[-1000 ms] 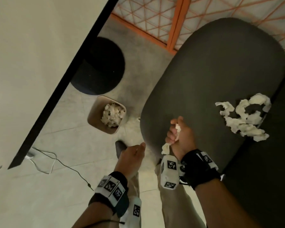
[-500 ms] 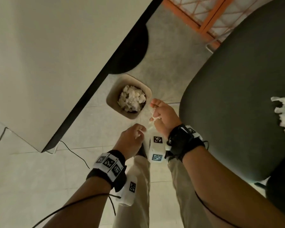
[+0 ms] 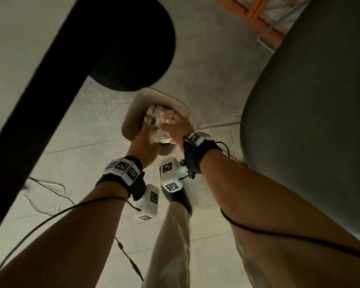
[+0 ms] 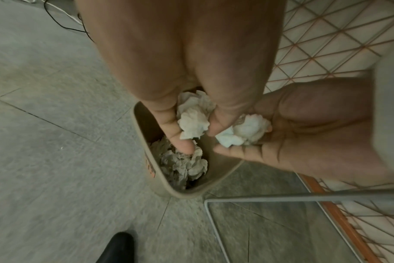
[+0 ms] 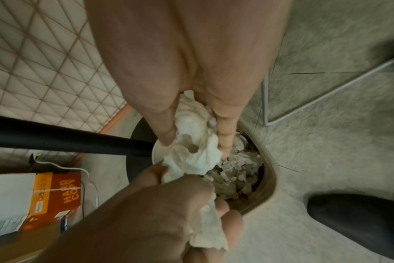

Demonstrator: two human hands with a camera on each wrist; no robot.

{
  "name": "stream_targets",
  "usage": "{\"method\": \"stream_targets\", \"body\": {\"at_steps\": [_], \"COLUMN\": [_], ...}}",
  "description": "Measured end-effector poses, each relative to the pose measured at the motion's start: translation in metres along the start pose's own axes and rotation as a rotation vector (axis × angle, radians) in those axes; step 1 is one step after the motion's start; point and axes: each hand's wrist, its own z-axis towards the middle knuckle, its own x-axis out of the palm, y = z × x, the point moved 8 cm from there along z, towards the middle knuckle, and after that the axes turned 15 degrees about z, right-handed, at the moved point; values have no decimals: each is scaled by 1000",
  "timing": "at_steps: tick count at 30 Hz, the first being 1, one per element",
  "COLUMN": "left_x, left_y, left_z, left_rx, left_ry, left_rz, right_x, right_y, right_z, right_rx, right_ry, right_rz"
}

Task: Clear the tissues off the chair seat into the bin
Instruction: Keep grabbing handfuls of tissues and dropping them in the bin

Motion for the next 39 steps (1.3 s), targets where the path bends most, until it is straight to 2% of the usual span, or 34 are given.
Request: {"method": "stream_targets", "body": {"at_steps": [4, 12, 18, 24, 28, 32, 35, 39], "left_x": [-10, -7, -11, -25, -28, -12, 5, 23], "left_y": [6, 20, 0, -48, -101, -152, -198, -271], "left_z": [27, 35, -3, -63, -110, -143, -155, -161], "left_rx": [2, 5, 23, 136, 283, 362, 416, 501], "left_ry": [-71, -54, -54, -76, -46, 63, 139, 176], "left_rz": [16, 80, 49, 28, 69, 127, 193, 308], "right_x": [3, -15, -23, -45, -92, -163, -222, -298], "right_y": [12, 5, -8, 12, 34, 50, 57, 60], "right_z": [-2, 6, -23, -108, -167, -219, -248, -272], "right_rx": [62, 148, 67, -60, -144, -171, -211, -265], "right_ry": [3, 23, 46, 89, 19, -113, -237, -409], "right_rz": [66, 103, -146, -118, -3, 101, 143, 258]}}
